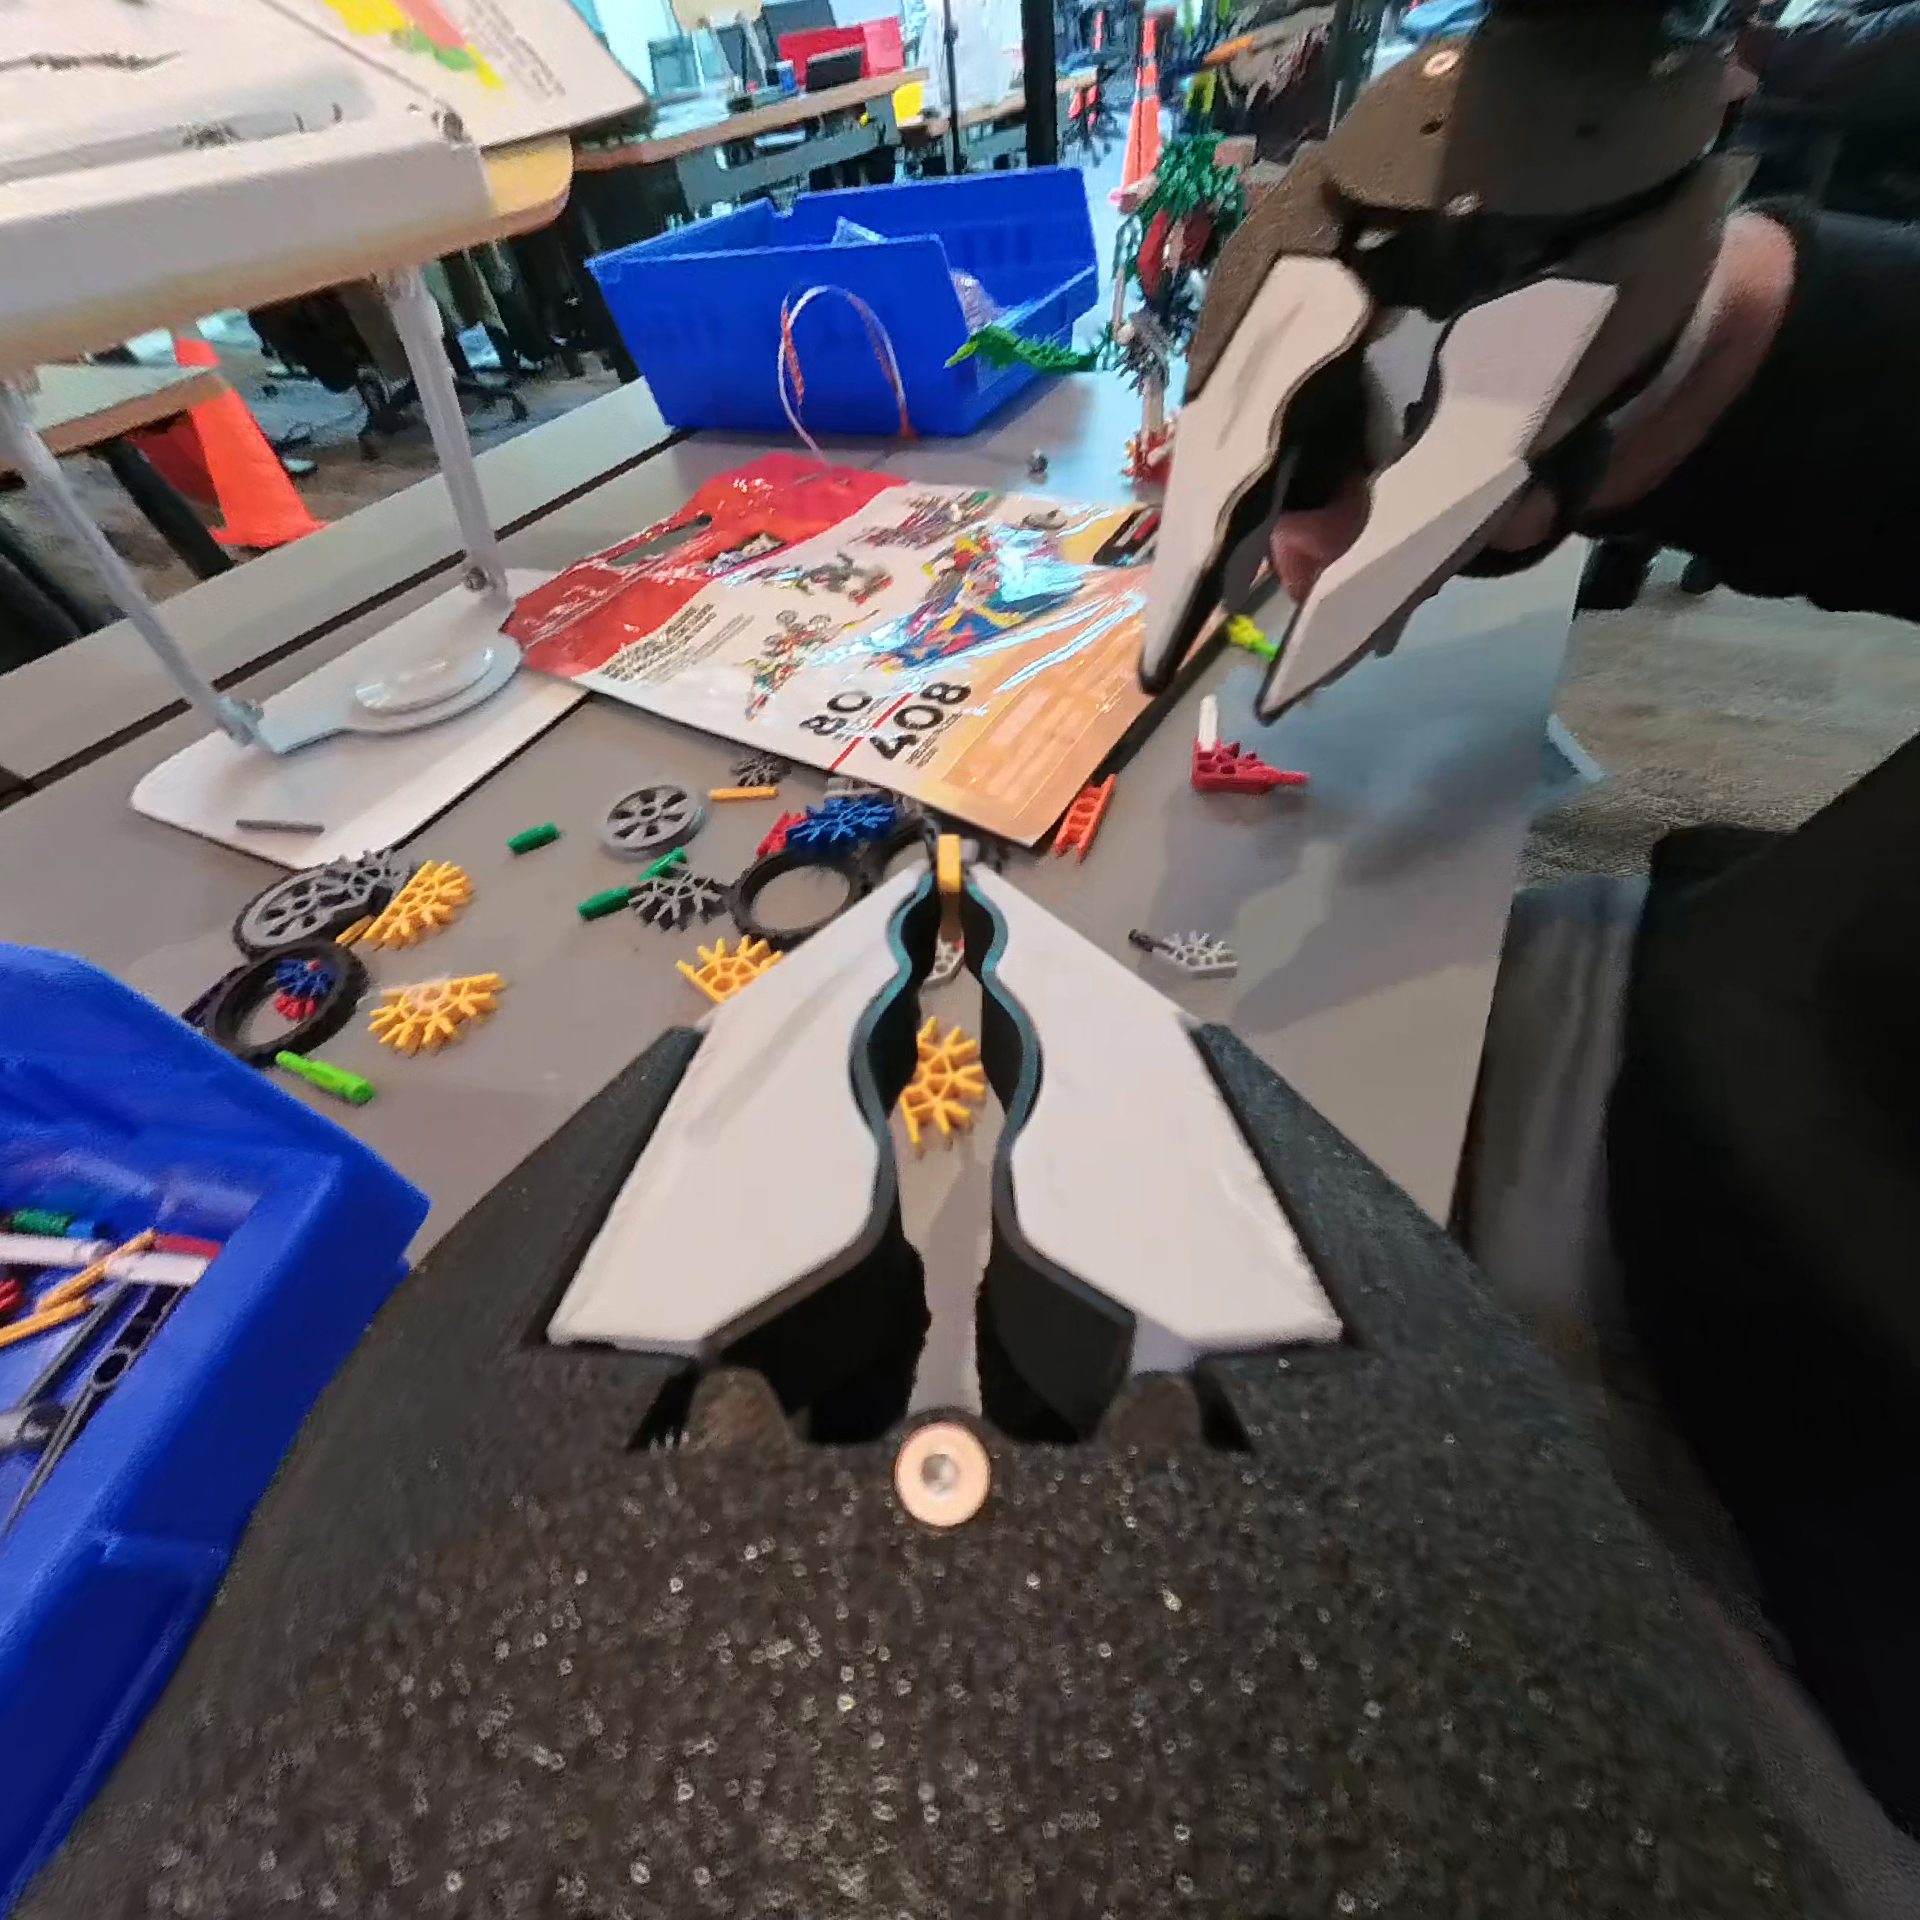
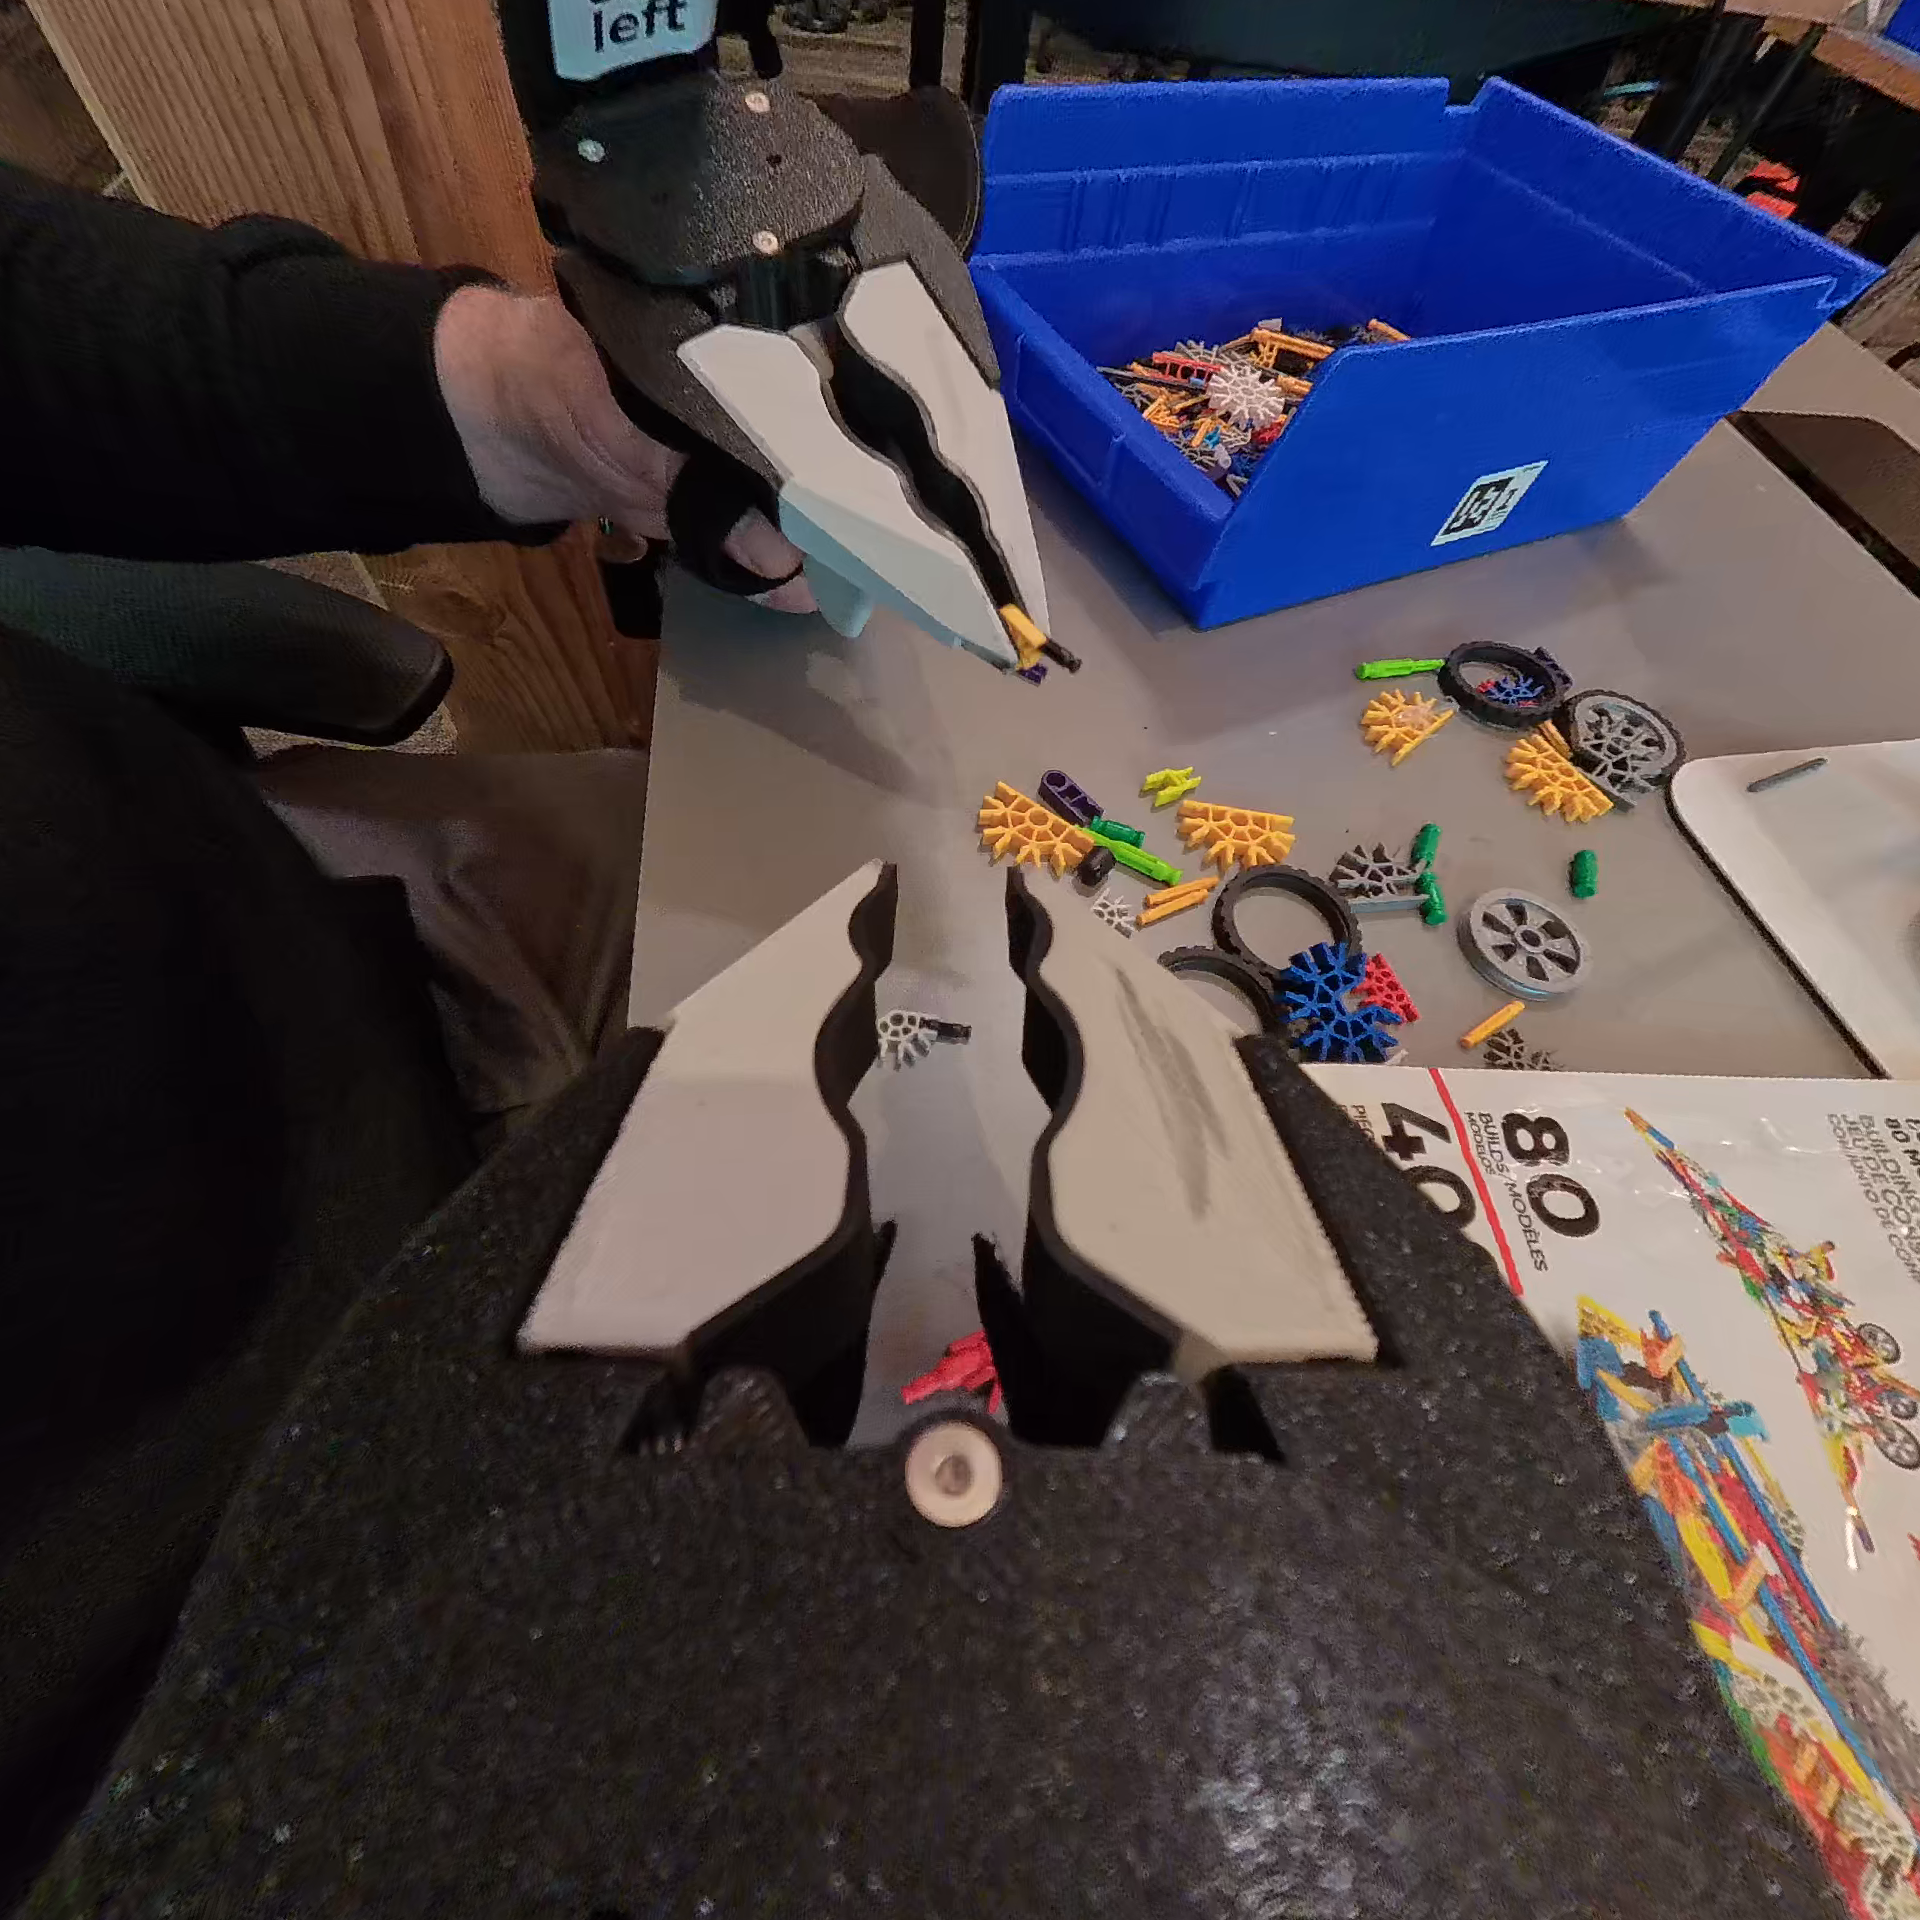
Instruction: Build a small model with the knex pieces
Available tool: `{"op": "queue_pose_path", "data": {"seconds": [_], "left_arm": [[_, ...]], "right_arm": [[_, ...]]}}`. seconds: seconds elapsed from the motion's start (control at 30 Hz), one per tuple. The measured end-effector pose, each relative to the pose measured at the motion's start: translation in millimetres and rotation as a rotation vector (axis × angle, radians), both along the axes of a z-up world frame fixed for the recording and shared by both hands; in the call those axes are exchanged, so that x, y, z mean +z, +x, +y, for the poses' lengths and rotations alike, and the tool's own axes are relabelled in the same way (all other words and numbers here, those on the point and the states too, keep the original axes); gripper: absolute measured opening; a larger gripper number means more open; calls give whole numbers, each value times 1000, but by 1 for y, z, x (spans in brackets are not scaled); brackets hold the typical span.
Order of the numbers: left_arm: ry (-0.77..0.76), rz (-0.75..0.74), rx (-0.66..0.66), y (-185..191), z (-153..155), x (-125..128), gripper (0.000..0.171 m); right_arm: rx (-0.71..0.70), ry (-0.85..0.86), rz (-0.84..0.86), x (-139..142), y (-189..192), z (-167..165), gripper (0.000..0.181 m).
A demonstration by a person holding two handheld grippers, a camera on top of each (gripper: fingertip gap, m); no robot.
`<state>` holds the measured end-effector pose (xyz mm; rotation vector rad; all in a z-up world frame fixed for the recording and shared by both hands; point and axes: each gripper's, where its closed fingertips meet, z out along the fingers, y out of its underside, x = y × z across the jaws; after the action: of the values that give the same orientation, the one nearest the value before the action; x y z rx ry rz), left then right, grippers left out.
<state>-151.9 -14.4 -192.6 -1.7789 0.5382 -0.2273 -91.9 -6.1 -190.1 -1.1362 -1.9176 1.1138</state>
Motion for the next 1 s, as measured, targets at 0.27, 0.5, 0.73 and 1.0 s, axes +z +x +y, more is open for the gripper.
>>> {"op": "queue_pose_path", "data": {"seconds": [0.27, 0.5, 0.73, 1.0], "left_arm": [[9, -34, 15, -1, -1, -1, 1], [79, -52, 30, -5, -5, 8, 1], [141, -46, 1, -1, -12, 15, 1], [163, -44, -2, 1, -4, 17, 0]], "right_arm": [[-24, -7, 7, 10, 19, -5, 20], [-67, 2, -2, 0, 34, -15, 28], [-158, -4, 16, -8, 62, -29, 48], [-303, -45, 48, -10, 126, -22, 49]]}}
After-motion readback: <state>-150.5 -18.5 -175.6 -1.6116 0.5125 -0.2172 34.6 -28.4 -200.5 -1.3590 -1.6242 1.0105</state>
